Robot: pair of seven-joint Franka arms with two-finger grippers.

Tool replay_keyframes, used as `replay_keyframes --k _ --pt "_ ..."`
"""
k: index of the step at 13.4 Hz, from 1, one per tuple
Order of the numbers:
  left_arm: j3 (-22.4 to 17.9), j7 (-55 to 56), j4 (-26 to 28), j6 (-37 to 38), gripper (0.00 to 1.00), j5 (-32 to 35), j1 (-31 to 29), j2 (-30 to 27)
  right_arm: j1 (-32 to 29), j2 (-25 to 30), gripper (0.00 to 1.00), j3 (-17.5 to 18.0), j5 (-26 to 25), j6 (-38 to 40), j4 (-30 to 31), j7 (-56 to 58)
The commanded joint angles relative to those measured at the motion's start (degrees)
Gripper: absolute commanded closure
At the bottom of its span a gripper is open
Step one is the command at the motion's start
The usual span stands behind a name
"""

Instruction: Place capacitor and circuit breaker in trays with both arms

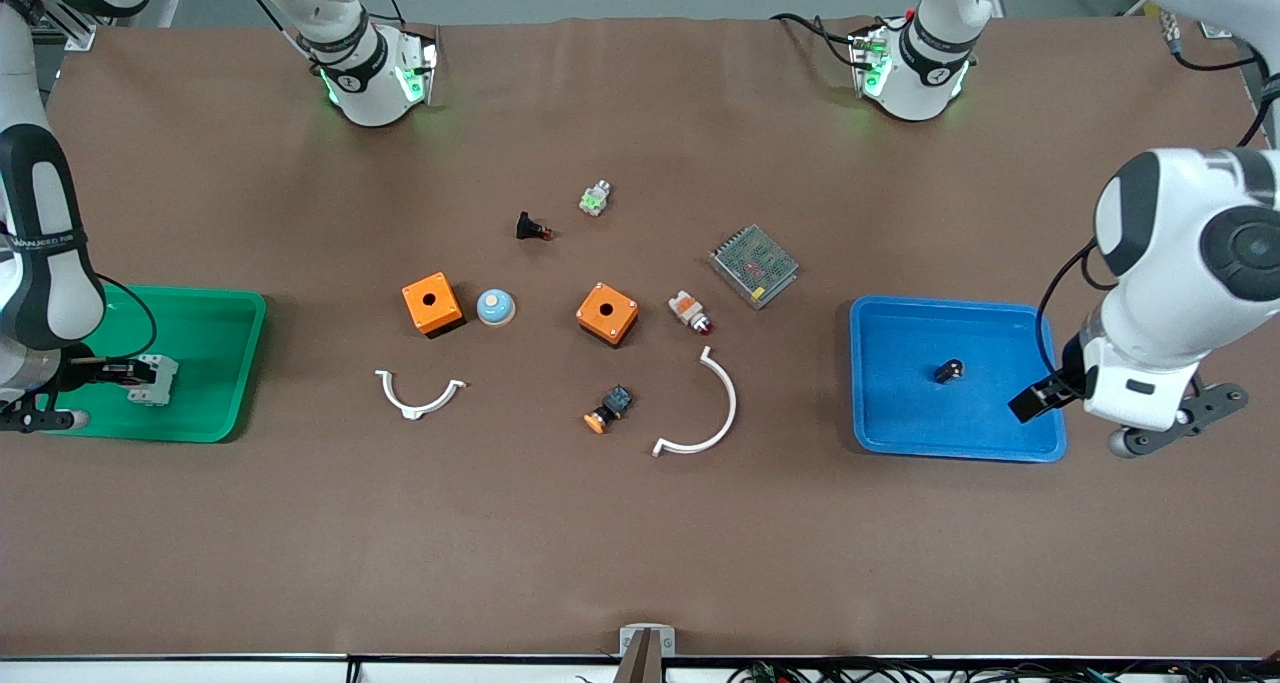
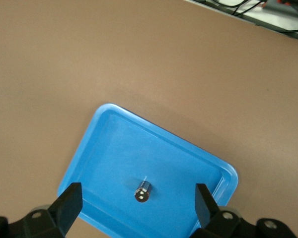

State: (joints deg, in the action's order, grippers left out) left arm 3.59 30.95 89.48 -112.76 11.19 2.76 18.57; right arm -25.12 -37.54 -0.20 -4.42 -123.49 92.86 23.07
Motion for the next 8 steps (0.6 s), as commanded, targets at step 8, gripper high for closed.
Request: replay_keyframes --k 8 --pt "0.0 -13.1 0.0 15.7 0.0 -7.6 -1.0 -14.6 1.5 15.1 0.01 1.6 -1.0 15.5 -0.7 -0.7"
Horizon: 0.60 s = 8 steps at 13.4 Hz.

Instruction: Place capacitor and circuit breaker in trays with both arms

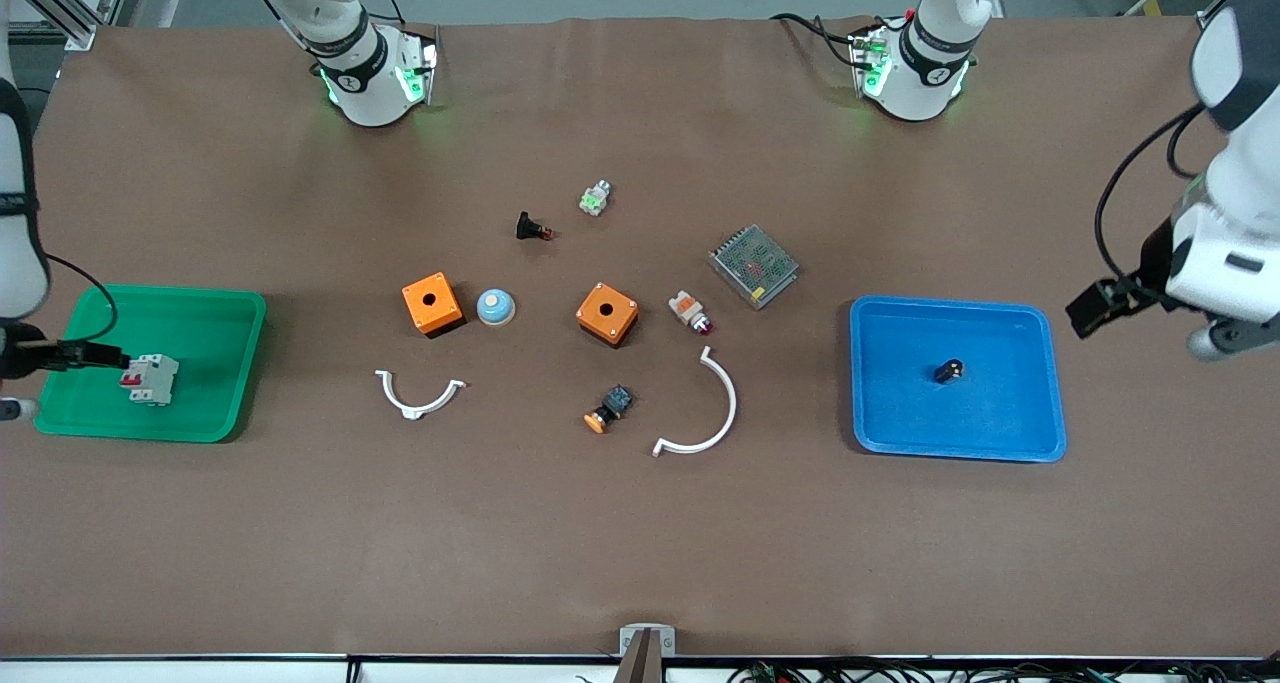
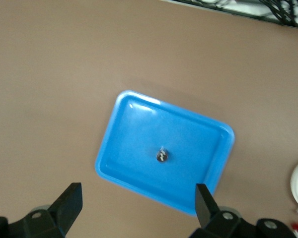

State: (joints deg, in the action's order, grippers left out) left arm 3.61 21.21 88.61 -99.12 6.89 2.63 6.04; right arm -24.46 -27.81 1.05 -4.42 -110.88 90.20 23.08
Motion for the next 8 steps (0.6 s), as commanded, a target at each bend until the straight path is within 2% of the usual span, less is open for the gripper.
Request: replay_keyframes --k 1,5,8 --pt "0.0 -4.6 0.9 3.0 0.0 -4.4 -1.5 -3.1 0.9 7.4 0.01 0.4 -0.9 4.6 2.1 -1.0" --pt "-1.1 -7.7 1.0 9.0 0.0 -6.9 -1.1 -7.5 3.5 14.3 0.02 0.5 0.6 11.6 2.4 -2.5" --pt "-1.2 -10.9 0.9 13.5 0.0 -7.0 -1.7 -8.1 7.6 21.4 0.02 0.6 1.0 13.0 6.4 -7.2"
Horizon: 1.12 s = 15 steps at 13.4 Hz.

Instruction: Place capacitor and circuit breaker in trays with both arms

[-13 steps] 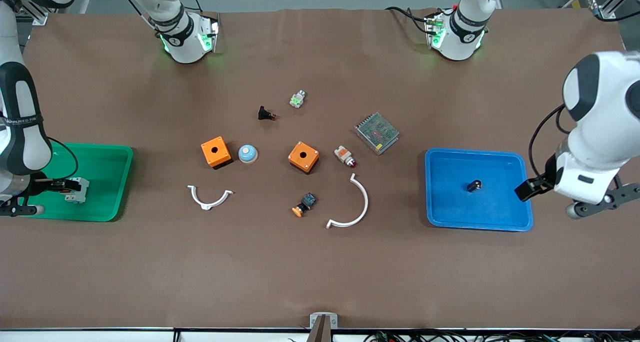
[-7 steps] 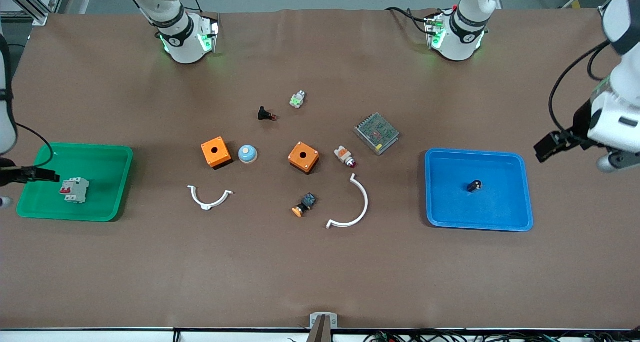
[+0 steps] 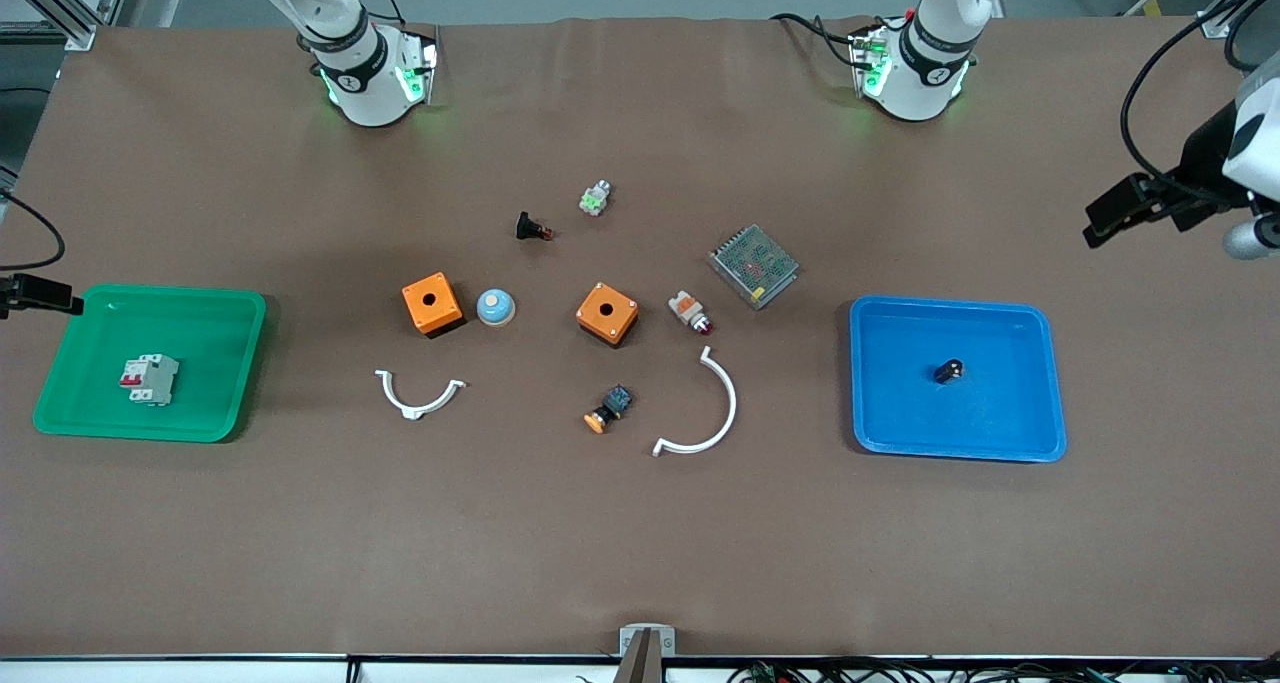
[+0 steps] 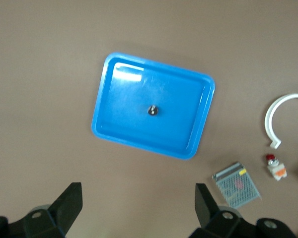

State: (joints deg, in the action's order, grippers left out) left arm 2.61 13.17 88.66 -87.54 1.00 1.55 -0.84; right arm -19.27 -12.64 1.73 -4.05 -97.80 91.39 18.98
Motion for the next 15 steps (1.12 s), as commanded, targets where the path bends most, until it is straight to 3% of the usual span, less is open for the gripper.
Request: replay_keyframes --k 1,8,11,15 --pt "-0.3 -5.0 1.1 2.4 0.0 -1.1 -1.3 -1.8 4.0 8.5 0.02 -0.1 0.6 0.0 6.7 -5.2" --pt "-0.5 -10.3 2.5 3.8 0.0 -1.1 -2.8 -5.9 11.1 13.4 0.01 -0.1 4.3 0.7 8.4 -11.6" --pt "-0.6 -10.3 2.5 3.3 0.0 -1.1 -3.3 -5.6 12.1 13.4 0.01 -0.1 7.4 0.3 8.4 -11.7" --pt "-0.6 -10.3 2.2 2.8 0.0 -1.0 -3.3 -4.8 15.0 13.4 0.01 -0.1 7.5 -0.6 8.4 -15.4"
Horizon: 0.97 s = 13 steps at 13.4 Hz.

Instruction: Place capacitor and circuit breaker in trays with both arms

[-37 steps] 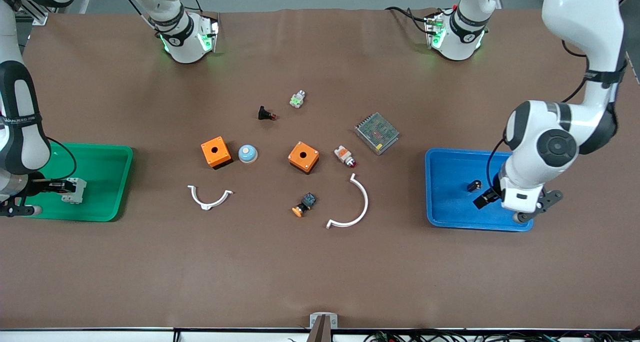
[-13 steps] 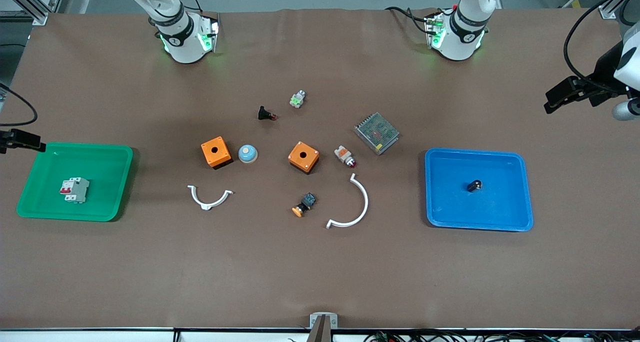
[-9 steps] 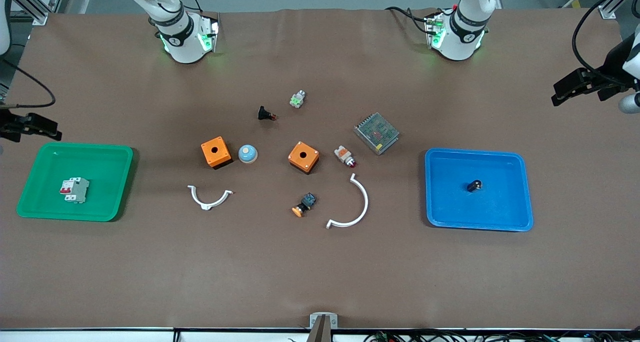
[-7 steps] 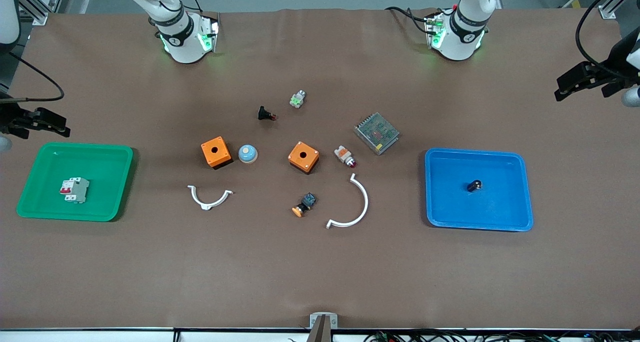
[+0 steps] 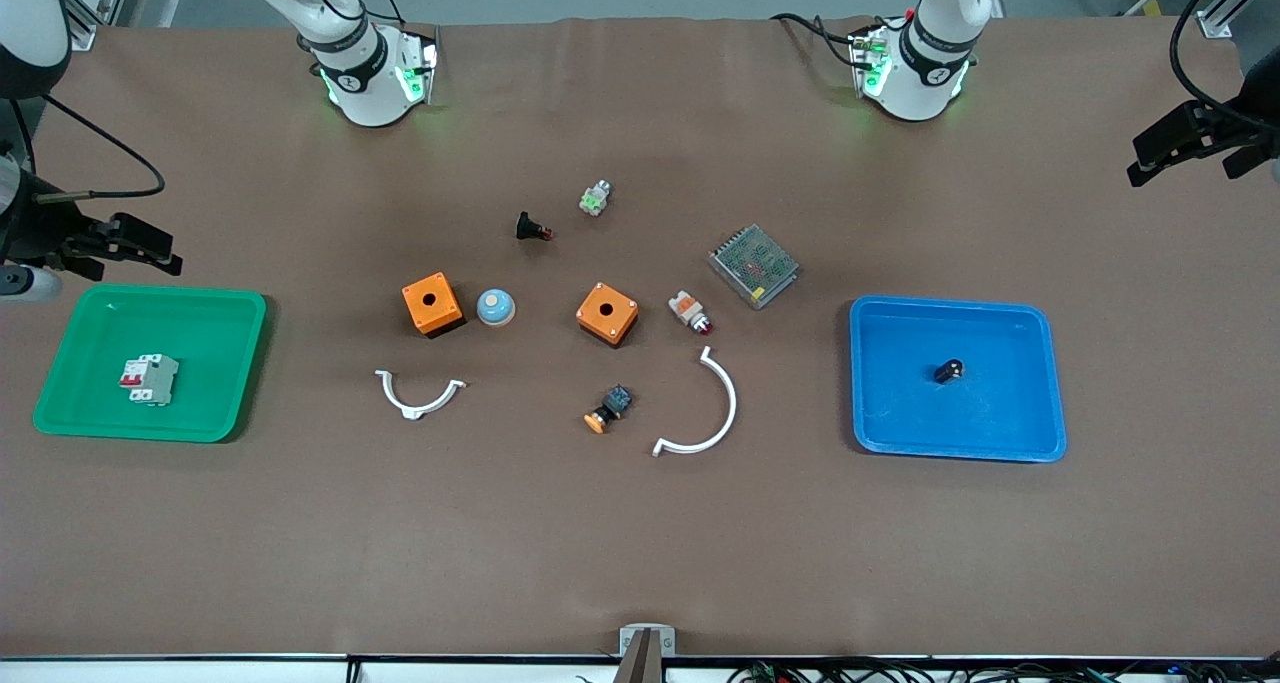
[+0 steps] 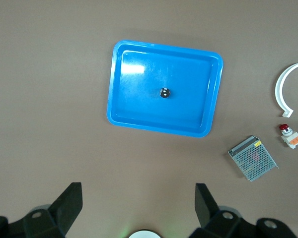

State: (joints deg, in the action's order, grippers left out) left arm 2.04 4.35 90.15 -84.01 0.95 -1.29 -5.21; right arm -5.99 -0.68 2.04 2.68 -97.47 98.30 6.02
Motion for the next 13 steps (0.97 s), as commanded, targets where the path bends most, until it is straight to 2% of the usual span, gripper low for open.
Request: replay_keyframes --k 1,8,13 --pt "0.0 -1.5 0.1 -0.7 0.0 -0.9 -0.5 0.3 2.3 1.3 0.01 -0.5 0.8 -1.1 1.5 -3.1" --pt "1.6 -0.3 0.1 -0.1 0.0 -0.9 0.1 0.9 5.2 0.9 0.01 -0.5 0.8 -2.5 1.4 -7.6" --pt "1.7 -0.1 0.1 -0.5 0.0 -0.6 0.1 0.9 4.8 0.0 0.0 -0.7 0.7 -1.5 -3.6 -7.1"
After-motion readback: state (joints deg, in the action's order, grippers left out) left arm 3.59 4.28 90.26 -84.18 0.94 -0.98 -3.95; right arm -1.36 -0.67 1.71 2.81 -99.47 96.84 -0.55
